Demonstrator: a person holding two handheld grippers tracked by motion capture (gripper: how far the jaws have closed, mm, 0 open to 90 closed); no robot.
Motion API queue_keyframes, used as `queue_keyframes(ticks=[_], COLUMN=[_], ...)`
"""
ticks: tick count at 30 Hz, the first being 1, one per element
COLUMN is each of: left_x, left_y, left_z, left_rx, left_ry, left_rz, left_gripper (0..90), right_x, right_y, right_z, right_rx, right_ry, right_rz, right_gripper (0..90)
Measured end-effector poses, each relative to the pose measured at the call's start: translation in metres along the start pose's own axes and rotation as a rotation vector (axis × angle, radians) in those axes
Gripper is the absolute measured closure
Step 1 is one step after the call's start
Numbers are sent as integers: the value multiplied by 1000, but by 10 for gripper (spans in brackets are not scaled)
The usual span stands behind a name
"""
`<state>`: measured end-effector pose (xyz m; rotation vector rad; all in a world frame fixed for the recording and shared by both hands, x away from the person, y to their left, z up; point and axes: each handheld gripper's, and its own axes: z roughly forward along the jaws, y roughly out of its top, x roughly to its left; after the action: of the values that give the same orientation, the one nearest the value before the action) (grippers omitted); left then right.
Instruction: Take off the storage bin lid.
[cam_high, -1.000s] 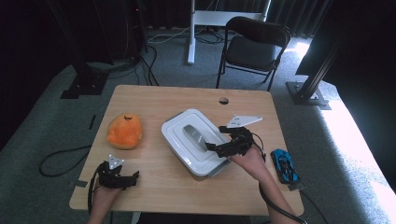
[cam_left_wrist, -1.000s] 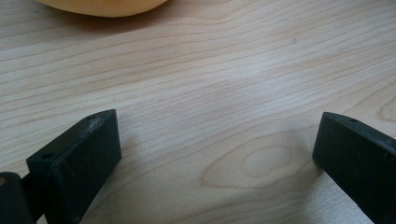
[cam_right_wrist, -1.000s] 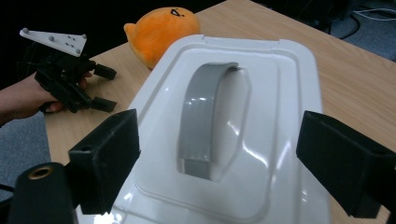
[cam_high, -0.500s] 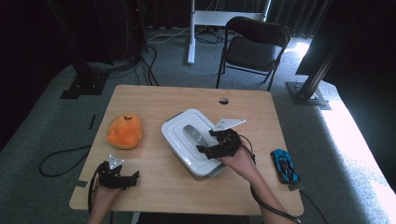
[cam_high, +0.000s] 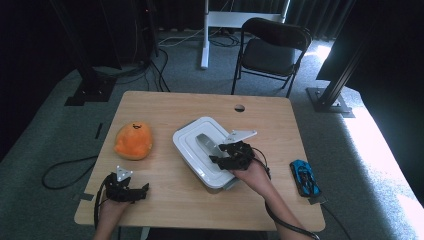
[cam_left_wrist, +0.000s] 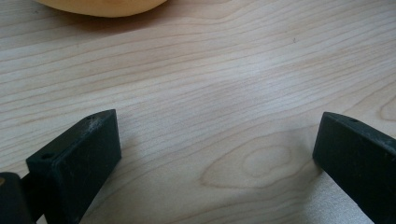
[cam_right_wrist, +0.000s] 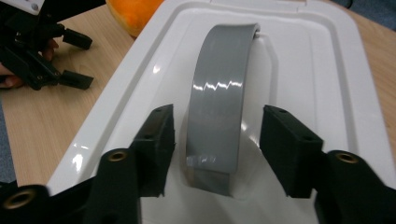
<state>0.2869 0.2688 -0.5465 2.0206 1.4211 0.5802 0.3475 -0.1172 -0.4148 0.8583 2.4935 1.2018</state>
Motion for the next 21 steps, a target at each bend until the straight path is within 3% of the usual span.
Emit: queue_keyframes(ticks=[3,8,21], left_x=[0,0,0], left_y=[0,0,0], left_z=[0,0,0], left_rx=[0,0,0], left_ry=[0,0,1], left_rz=[0,0,-1], left_gripper=[14,14,14], right_x=[0,0,0], right_y=[-3,-5,-6], right_z=[1,1,-1], right_rx=[2,-10,-12], right_ry=[8,28,31], right_rz=[10,5,38], right_gripper=[576,662,675])
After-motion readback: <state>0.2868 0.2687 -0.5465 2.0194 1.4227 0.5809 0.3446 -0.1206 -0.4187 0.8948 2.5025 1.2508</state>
